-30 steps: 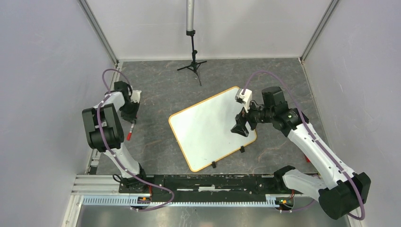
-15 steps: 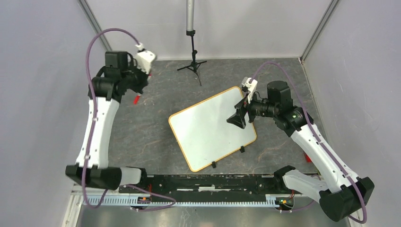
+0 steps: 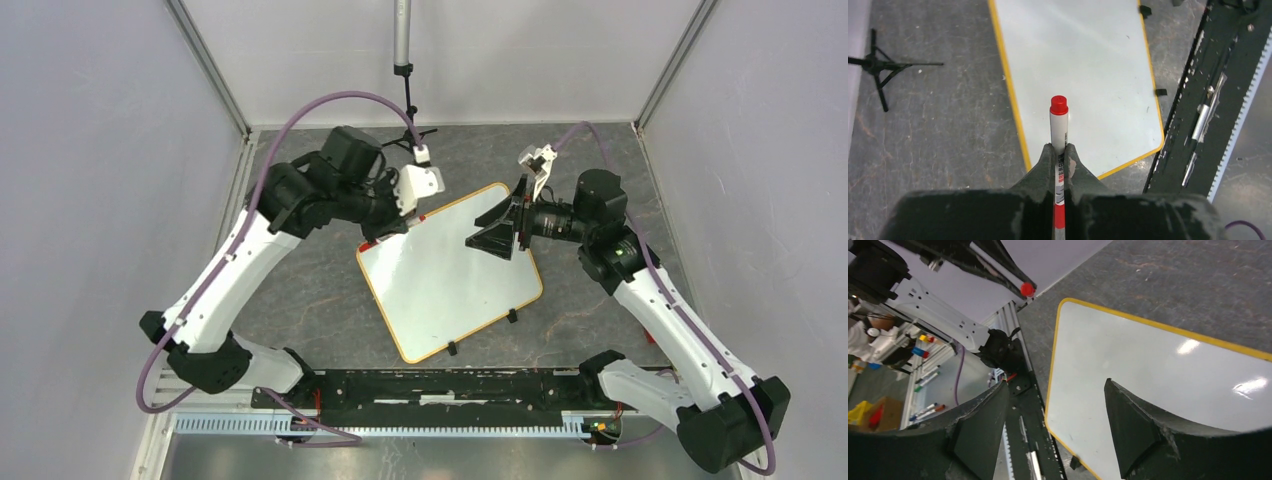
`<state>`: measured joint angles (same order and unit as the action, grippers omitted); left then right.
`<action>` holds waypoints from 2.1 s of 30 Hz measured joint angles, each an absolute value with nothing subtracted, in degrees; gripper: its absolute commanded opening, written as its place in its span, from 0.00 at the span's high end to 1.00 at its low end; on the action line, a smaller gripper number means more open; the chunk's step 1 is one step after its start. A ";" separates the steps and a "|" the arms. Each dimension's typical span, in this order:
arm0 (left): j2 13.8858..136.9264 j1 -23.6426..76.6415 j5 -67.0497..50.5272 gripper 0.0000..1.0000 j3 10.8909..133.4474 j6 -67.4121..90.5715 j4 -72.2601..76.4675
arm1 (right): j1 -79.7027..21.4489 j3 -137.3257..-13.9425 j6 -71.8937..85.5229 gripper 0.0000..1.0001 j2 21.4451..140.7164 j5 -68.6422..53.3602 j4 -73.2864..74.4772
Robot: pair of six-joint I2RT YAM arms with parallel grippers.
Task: Write a sentence on the whiteboard
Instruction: Pick up the whiteboard marker from the center of the board, then pass from the left arm to the right
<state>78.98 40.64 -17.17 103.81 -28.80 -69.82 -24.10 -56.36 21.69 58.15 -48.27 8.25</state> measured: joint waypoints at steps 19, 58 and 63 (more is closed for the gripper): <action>85.38 55.61 -7.31 0.98 110.06 -31.48 -74.30 | -26.46 -52.66 39.09 0.39 61.30 -52.53 -6.24; 90.87 56.10 -3.46 0.00 112.62 -30.48 -76.34 | -28.60 -51.40 35.99 1.00 63.59 -50.54 -4.29; 87.48 39.62 -14.09 0.00 111.94 -28.10 -76.16 | -25.85 -53.87 30.61 1.00 62.92 -50.52 0.78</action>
